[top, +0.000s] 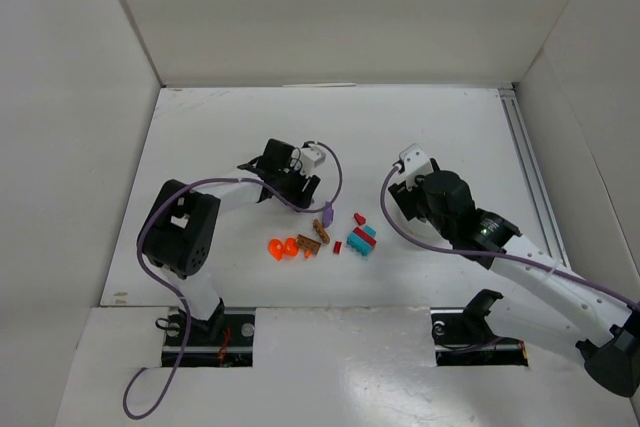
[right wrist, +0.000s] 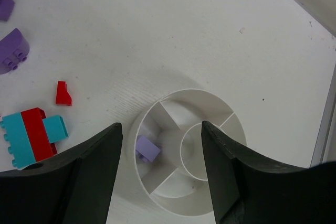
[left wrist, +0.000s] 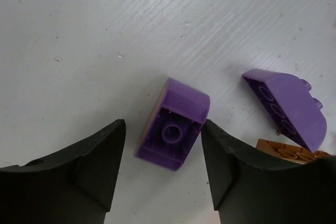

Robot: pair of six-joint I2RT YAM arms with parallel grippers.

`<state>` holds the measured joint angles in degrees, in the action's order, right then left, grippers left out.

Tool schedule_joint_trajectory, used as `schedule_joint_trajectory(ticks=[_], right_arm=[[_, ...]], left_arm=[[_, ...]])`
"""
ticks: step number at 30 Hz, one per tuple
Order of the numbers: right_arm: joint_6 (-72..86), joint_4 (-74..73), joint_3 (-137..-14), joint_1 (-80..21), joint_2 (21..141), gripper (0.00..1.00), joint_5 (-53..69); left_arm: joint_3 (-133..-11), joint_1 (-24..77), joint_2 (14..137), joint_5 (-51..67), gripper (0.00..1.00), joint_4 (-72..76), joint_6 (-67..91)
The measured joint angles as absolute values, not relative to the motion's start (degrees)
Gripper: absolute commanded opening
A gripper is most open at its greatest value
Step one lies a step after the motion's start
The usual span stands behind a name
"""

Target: Sort the legos into containers by color

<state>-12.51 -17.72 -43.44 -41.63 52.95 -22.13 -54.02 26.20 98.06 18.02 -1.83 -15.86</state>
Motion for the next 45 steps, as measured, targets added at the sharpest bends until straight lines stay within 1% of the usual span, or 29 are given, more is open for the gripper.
schedule_joint_trajectory(ticks=[1, 2, 9, 12, 14, 18, 20, 22, 23, 26, 28, 29, 30, 33, 39, 42, 45], right_arm=[[-12.53, -17.72, -43.44, -41.63, 52.95, 0.67, -22.13], [-12.53, -17.72, -43.44, -41.63, 52.95, 0.67, -22.15], [-12.56, -18.28, -43.44, -41.63, 51.20, 0.67, -22.72], [-12.47, -18.92, -43.44, -41.63, 49.15, 0.67, -23.03], [-12.36, -18.98, -43.44, -41.63, 47.97, 0.67, -23.38], [-11.53, -19.77, -43.42, -41.63, 45.89, 0.67, -24.47], [-10.55, -20.67, -43.03, -41.63, 44.31, 0.67, -25.52], [-9.37, -21.89, -42.50, -41.47, 42.37, 0.67, -26.87], [-8.67, -22.65, -42.17, -41.39, 41.28, 0.67, -27.68], [-5.76, -26.55, -42.11, -41.23, 38.11, 0.67, -30.37], [-3.29, -29.76, -42.11, -41.21, 35.62, 0.70, -32.67], [-1.98, -31.62, -42.11, -41.21, 34.26, 0.70, -33.87], [-0.89, -33.45, -42.11, -41.21, 32.82, 0.70, -35.09], [1.76, -38.68, -42.39, -41.21, 28.62, 0.70, -37.91], [4.51, -46.98, -45.67, -40.75, 21.32, 0.71, -41.74], [5.02, -49.28, -46.74, -40.73, 18.31, 0.71, -43.20], [5.28, -51.18, -47.46, -40.53, 16.99, 0.72, -44.42]], left_arm=[[-54.41, 26.26, 98.43, 17.56, 0.52, -2.11, -15.64], [-55.16, 26.50, 99.00, 16.82, 0.48, -2.39, -15.42], [-58.54, 27.44, 101.89, 11.75, 0.32, -2.31, -13.34], [-58.50, 27.90, 101.56, 10.68, 0.24, -2.50, -12.40], [-58.13, 28.14, 101.01, 9.98, 0.21, -2.87, -11.11], [-57.54, 28.49, 97.71, 9.56, 0.21, -4.12, -7.70], [-57.54, 28.93, 94.48, 10.28, 0.18, -3.62, -5.69], [-57.54, 30.17, 90.78, 10.70, 0.18, -1.83, -3.62], [-57.56, 31.57, 88.84, 9.87, 0.20, -0.62, -2.37], [-57.89, 37.74, 84.60, 7.42, 0.20, 4.60, 1.19], [-58.35, 42.19, 83.74, 6.31, 0.20, 8.47, 3.33], [-58.43, 44.66, 83.74, 5.39, 0.20, 11.42, 4.97], [-58.43, 46.61, 83.99, 4.99, 0.22, 13.76, 6.13], [-58.81, 51.57, 86.24, 3.70, 0.22, 21.06, 9.56], [-65.04, 59.96, 97.58, -5.34, 0.20, 29.28, 11.99], [-65.39, 63.22, 101.27, -8.05, 0.20, 32.56, 12.23], [-65.39, 64.31, 102.96, -9.28, 0.20, 35.07, 12.78]])
